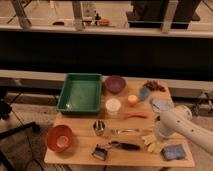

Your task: Place banana in table surface

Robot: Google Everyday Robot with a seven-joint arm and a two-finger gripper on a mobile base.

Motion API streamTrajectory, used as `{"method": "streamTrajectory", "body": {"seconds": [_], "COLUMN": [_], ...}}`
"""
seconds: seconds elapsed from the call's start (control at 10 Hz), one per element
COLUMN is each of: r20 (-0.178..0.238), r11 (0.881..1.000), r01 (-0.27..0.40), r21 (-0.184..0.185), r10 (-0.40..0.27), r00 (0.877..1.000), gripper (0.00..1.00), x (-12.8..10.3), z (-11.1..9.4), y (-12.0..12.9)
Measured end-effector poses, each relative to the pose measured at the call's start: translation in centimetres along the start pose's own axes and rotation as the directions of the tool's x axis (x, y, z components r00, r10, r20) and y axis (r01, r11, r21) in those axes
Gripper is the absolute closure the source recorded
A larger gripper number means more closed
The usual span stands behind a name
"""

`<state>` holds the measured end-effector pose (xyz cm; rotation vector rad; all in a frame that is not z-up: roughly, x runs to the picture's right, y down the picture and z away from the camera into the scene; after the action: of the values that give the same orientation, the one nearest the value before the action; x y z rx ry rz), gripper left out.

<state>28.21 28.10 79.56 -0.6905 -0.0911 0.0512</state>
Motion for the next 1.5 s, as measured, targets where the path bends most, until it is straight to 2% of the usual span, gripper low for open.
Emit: {"method": "streamTrajectory", "body": {"seconds": [0.1, 0.2, 0.6, 0.8, 1.0, 1.5], "r20": [0.001, 0.005, 0.003, 0.000, 0.001, 0.007], "r11": [1.000, 1.000, 1.000, 1.000, 1.000, 0.998], "r01": [-0.002, -0.007, -0.009, 0.000, 0.004, 0.010], "r21": [-0.003, -0.012, -0.004, 0.001, 0.026, 0.055], "r10": [0.002, 0.007, 0.009, 0.000, -0.004, -0.010], "r00": [1.000, 1.000, 1.000, 1.000, 1.000, 1.000], "gripper": [0.48, 0.61, 0.98, 1.00, 1.00, 1.00], "x": [0.1, 0.1, 0.4, 0.2, -0.4, -1.0], "z": [0.1, 0.1, -0.1, -0.1, -1.5, -2.3], "y": [0.0, 0.2, 0.1, 0.0, 0.1, -0.1]}}
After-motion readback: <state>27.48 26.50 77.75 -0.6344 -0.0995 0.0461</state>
